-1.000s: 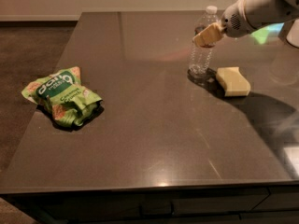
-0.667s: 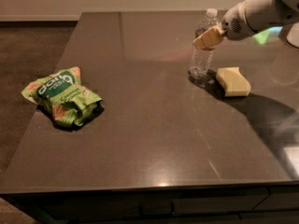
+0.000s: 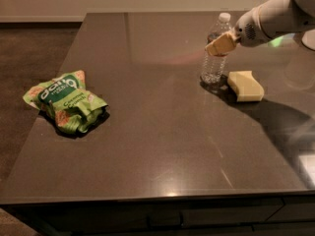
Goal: Move water bottle near sponge
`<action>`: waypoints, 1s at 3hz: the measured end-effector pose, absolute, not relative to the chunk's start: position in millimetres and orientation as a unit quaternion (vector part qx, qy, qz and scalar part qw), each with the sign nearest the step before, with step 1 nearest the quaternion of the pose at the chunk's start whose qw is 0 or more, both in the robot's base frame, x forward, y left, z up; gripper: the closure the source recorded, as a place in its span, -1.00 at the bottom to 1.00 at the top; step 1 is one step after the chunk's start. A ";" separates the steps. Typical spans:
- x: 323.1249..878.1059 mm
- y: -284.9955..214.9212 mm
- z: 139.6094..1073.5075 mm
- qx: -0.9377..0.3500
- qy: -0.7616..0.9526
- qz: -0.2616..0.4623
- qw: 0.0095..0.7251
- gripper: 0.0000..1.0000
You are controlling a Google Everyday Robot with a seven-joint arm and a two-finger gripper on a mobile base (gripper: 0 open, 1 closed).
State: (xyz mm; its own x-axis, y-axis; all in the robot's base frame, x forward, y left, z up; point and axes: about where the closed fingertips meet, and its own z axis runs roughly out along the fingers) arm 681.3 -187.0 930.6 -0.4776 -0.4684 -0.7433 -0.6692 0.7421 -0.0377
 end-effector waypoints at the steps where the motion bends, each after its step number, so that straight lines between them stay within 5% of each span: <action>1: 679.2 -188.9 927.6 -0.334 0.850 0.127 0.386 -0.74; 2: 679.8 -186.6 926.0 -0.335 0.850 0.129 0.385 -1.00; 3: 679.8 -186.5 926.0 -0.335 0.850 0.129 0.385 -1.00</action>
Offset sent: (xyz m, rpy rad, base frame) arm -0.0019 -0.0018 -0.0025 -0.0040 -0.0010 -0.0039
